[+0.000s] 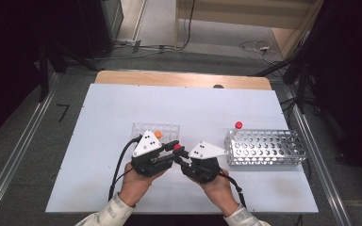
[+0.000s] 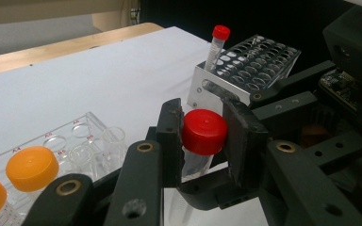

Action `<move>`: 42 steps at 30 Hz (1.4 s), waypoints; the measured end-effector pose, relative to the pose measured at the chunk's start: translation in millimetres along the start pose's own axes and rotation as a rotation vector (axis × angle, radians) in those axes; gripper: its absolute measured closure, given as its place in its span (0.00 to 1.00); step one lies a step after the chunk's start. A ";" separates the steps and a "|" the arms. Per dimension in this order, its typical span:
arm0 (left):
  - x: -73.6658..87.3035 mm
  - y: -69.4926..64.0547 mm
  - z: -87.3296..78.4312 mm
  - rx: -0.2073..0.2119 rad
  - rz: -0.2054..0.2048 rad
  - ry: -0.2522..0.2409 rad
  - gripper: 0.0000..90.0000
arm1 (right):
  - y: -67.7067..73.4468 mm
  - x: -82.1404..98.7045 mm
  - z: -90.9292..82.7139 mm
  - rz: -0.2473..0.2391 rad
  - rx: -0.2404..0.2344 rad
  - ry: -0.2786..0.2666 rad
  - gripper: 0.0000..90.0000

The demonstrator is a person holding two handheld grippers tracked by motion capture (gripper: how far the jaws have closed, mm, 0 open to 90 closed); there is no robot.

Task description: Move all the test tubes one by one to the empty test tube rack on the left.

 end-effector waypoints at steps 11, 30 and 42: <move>-24.1 16.8 -42.6 -0.035 -0.069 -0.101 0.78 | -15.2 5.9 -21.0 0.014 -0.023 -0.018 0.46; -34.6 45.3 -84.3 -0.189 -0.061 -0.121 0.78 | -58.0 31.2 -47.2 0.071 0.058 -0.009 0.46; -22.7 68.1 -78.6 -0.300 -0.036 -0.129 0.78 | -63.8 33.8 -44.7 0.078 0.075 -0.003 0.43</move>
Point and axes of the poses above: each handheld gripper's, and its own axes: z roughly forward along the jaws, x roughly out of its underside, y roughly to its left, the point moved 6 cm from there along z, roughly forward along the jaws, and after that the axes turned 13 degrees about x, right-handed, at the moved point
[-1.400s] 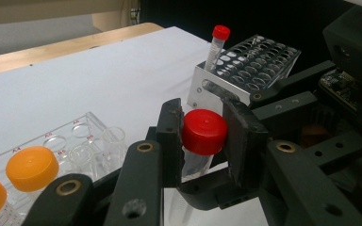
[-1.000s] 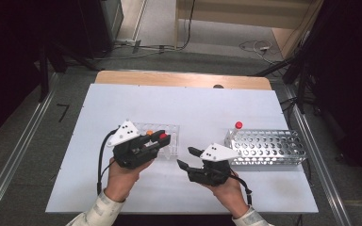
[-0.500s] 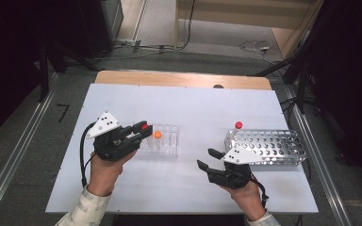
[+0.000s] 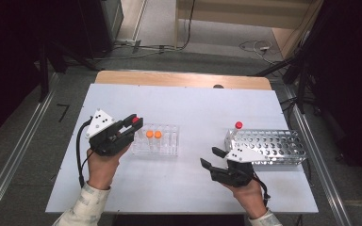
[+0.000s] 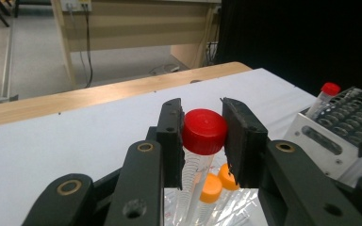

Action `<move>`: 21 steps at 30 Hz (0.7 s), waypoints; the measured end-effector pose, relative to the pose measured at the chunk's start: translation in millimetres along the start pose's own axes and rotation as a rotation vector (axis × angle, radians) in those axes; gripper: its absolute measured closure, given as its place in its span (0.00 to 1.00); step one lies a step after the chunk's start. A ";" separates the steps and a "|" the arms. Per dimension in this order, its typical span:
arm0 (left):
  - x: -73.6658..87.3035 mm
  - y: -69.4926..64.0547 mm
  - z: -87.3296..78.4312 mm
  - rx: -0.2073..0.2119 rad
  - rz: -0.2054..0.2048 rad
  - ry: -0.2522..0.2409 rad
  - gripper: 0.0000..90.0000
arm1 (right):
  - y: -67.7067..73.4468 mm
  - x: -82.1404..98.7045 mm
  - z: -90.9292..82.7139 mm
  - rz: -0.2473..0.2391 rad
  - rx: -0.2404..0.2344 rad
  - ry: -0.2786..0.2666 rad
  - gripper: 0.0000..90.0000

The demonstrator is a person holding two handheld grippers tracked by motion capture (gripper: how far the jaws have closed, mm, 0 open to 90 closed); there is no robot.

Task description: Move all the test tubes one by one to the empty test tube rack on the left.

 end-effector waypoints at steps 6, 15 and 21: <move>15.2 2.0 12.2 -0.003 0.001 0.021 0.78 | -0.6 1.8 0.9 0.007 0.005 0.009 0.41; 28.3 5.7 15.8 -0.016 -0.014 0.062 0.78 | -1.4 3.3 2.0 0.004 0.008 0.014 0.40; 33.2 4.1 17.4 0.000 -0.032 0.076 0.73 | -2.2 2.8 0.7 0.007 0.014 0.009 0.40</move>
Point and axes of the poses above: each handheld gripper's, and its own axes: z roughly forward along the jaws, x roughly out of its underside, y roughly to its left, the point moved 6 cm from there along z, roughly forward along the jaws, and after that the axes turned 13 degrees about x, right-handed, at the moved point
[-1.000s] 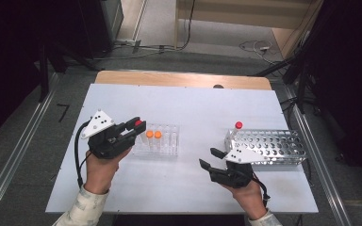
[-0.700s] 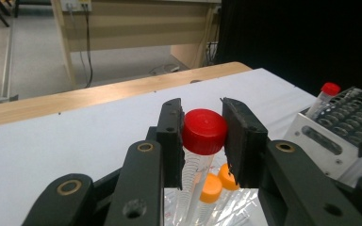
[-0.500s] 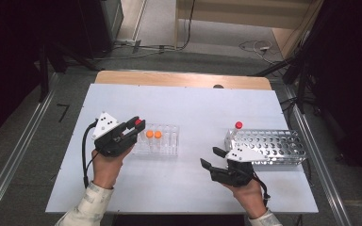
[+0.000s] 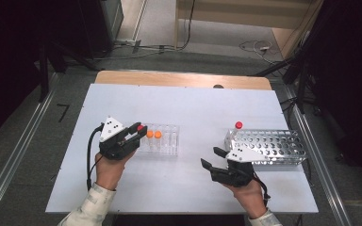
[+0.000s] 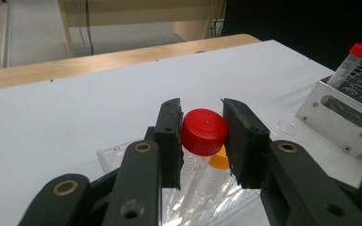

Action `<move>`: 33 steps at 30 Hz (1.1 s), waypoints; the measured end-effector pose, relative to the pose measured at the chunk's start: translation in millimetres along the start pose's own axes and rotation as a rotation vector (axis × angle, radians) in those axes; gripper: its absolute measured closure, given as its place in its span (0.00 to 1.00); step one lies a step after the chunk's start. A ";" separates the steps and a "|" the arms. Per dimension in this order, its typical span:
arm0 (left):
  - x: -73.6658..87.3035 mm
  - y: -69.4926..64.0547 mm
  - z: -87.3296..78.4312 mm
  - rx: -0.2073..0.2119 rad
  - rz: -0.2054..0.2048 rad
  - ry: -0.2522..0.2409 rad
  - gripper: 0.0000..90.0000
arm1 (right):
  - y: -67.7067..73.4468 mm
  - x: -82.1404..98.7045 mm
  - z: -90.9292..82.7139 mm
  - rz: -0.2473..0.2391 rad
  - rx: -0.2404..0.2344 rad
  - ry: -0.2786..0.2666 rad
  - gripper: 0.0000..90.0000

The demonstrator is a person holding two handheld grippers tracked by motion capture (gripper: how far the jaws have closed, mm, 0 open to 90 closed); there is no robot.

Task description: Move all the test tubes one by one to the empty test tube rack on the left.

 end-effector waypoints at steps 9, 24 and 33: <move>-2.6 2.4 -6.6 -0.009 -0.049 -0.029 0.54 | -10.1 1.2 -5.0 0.020 0.034 -0.013 0.40; -3.4 5.6 -8.8 -0.106 -0.055 -0.033 0.24 | -69.2 6.0 -6.5 0.109 0.203 -0.031 0.40; -2.6 4.4 -7.0 -0.099 -0.057 -0.032 0.23 | -91.5 3.5 12.6 0.161 0.266 -0.017 0.42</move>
Point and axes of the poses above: each handheld gripper's, and its own axes: z roughly forward along the jaws, x roughly out of its underside, y roughly to its left, the point moved 6 cm from there along z, roughly forward along the jaws, and after that the axes turned 13 degrees about x, right-handed, at the moved point
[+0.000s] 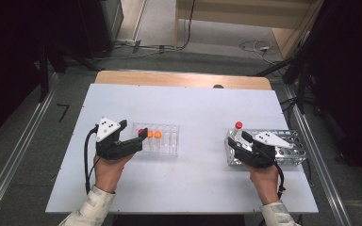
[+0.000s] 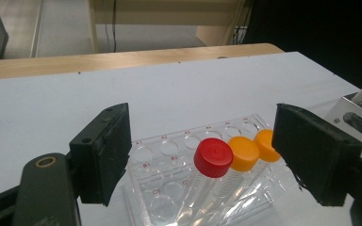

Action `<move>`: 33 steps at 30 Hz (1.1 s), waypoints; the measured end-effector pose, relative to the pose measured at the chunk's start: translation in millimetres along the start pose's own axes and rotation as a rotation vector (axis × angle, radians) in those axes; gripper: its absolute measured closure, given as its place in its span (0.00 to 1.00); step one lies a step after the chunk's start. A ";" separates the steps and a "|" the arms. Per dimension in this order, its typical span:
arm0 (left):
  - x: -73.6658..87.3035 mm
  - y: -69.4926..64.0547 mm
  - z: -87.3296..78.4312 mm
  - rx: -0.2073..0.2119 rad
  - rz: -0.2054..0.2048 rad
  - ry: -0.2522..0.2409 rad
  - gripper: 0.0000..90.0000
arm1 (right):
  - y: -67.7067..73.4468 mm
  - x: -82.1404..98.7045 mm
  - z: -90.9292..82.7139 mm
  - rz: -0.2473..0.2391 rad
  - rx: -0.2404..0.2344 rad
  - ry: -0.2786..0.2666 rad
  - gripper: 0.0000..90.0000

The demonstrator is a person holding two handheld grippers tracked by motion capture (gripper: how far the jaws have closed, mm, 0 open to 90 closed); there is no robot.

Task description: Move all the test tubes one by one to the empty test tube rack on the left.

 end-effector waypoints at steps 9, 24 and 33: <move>-0.9 -0.5 -0.7 0.002 -0.003 -0.008 0.23 | -5.6 0.1 17.3 0.002 0.044 0.020 0.43; 0.7 -3.1 2.2 0.012 -0.003 -0.001 0.23 | -8.2 -2.1 32.5 -0.005 0.104 0.048 0.63; 0.6 -4.3 1.9 0.017 -0.002 -0.003 0.23 | -5.7 -3.4 32.2 -0.033 0.129 0.051 0.79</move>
Point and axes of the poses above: each handheld gripper's, and its own axes: z roughly forward along the jaws, x roughly out of its underside, y roughly to its left, the point moved 6 cm from there along z, roughly forward along the jaws, and after that the axes turned 13 degrees about x, right-handed, at the moved point
